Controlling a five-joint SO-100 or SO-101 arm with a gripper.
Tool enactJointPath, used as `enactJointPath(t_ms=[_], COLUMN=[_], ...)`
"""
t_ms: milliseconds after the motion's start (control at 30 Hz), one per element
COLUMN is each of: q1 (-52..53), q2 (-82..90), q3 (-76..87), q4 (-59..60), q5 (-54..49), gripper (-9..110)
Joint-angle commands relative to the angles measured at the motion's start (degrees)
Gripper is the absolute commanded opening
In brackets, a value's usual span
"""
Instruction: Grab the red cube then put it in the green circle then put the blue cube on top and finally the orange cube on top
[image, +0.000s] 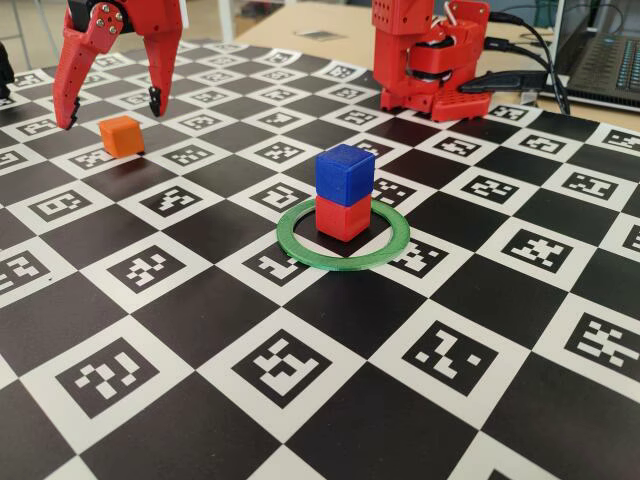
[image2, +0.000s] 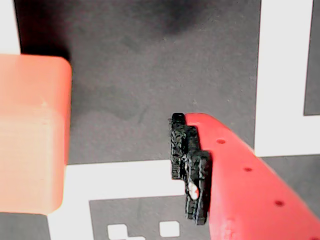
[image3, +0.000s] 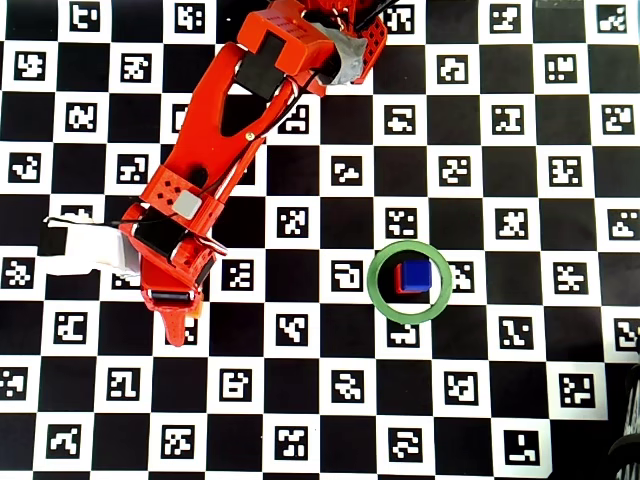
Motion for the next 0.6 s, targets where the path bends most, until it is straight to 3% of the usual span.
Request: enactJointPath(t_ms=[0, 567], q1=[-1.1, -2.1], q2=[1.7, -1.8], q3=[-0.4, -3.6], q4=[-0.8, -3.6], q5=[0.6, 3.1], gripper=[50, 50])
